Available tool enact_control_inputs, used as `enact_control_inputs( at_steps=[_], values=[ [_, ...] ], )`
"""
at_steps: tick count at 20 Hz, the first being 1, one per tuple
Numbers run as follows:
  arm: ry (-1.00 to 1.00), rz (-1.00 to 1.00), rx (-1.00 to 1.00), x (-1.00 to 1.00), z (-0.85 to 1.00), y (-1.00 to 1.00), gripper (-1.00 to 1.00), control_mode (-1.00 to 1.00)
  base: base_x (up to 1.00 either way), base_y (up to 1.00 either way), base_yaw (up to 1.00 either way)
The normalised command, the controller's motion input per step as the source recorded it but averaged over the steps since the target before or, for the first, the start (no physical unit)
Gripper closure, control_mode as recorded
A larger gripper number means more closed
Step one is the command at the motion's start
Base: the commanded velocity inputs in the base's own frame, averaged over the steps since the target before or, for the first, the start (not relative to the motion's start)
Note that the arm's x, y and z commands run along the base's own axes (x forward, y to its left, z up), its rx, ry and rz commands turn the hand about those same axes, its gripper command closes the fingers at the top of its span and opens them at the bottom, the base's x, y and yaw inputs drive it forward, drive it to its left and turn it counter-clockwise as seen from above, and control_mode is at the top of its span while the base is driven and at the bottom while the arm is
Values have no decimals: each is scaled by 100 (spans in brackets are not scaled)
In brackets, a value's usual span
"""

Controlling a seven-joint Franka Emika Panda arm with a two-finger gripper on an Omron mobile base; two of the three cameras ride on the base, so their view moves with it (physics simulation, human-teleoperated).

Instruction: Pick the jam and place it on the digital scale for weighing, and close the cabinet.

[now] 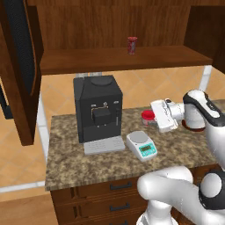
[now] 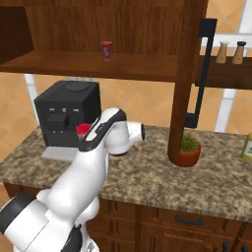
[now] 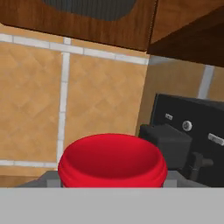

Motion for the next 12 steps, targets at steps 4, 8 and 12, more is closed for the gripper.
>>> enact_control_inputs(
  at_steps=[4,8,12],
  values=[
    [1,16,0,56,-76,-1,100,-100,0,0,0],
    [0,17,0,48,-57,-11,100,-100,0,0,0],
    [0,11,0,18,-52,-22,100,-100,0,0,0]
  ],
)
